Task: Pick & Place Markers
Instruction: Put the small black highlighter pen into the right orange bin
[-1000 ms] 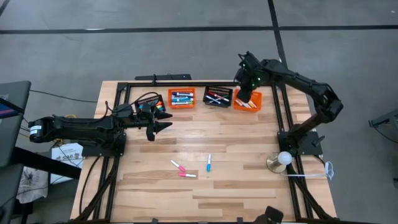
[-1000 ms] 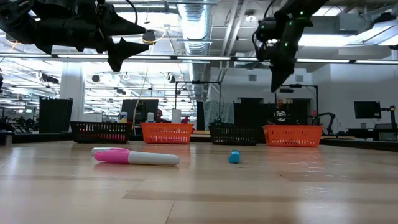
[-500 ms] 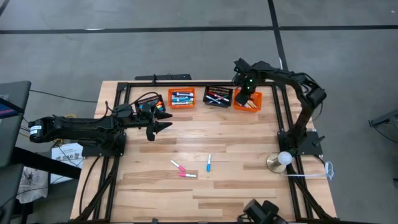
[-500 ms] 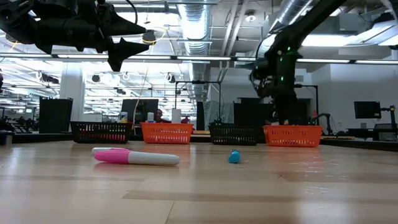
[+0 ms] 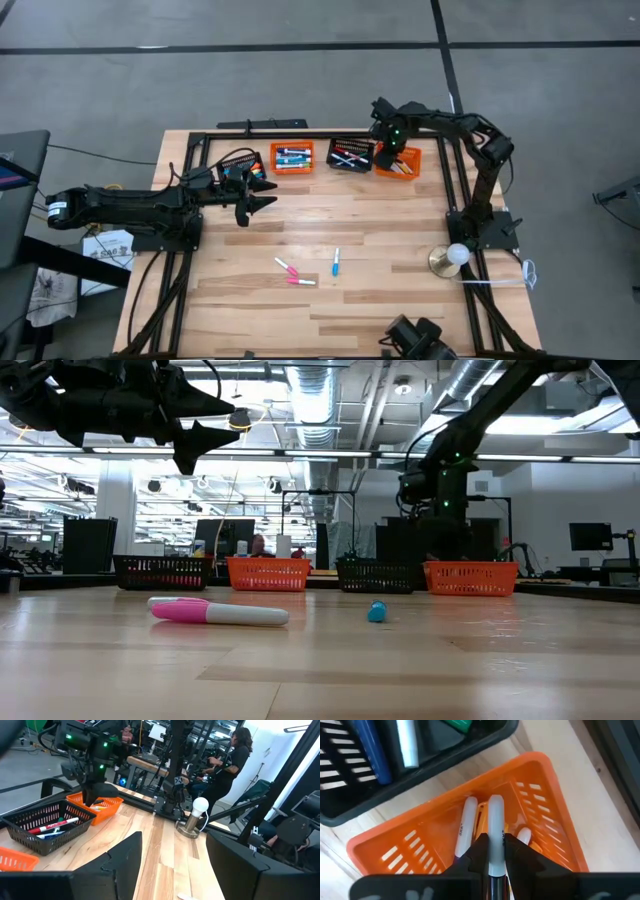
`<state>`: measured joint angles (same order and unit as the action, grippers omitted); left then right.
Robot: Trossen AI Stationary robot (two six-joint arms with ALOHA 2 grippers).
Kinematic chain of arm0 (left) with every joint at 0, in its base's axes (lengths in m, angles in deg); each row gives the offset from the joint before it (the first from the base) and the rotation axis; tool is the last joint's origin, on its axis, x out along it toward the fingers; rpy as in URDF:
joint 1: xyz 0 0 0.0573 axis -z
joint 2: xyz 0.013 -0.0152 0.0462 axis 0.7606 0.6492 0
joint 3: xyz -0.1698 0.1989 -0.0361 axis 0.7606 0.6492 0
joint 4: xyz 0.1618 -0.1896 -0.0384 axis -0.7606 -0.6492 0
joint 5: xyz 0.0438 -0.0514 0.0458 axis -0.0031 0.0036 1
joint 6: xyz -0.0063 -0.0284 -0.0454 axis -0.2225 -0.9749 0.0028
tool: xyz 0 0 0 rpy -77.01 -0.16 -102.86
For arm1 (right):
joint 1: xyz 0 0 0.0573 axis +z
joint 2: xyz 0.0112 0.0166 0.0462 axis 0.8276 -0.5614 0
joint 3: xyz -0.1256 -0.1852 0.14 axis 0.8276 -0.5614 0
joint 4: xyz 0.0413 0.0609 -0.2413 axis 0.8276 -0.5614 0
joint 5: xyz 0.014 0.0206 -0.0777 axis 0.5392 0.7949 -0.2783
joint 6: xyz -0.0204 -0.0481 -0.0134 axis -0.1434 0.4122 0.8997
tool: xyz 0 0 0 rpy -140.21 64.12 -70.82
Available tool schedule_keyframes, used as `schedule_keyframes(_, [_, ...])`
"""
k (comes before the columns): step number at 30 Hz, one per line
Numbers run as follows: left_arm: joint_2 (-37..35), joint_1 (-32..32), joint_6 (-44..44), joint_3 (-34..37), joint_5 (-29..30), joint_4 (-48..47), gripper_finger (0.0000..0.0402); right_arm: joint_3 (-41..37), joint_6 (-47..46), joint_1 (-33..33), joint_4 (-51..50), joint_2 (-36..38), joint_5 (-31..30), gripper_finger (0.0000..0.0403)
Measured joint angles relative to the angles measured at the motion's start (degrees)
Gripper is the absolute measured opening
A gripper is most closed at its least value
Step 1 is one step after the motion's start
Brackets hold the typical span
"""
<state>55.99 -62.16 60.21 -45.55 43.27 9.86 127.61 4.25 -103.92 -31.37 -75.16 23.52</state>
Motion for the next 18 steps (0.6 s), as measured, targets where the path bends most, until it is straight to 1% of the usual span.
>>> schedule_keyframes(10, [0.0, 0.0, 0.0, 0.0, 0.0, 0.0, 0.022, 0.0, -0.9, -0.4, -0.7, 0.0, 0.0, 0.0052])
schedule_keyframes(18, [0.0, 0.0, 0.0, 0.0, 0.0, 0.0, 0.022, 0.0, -2.6, -1.0, -1.5, 0.0, -0.1, 0.0081])
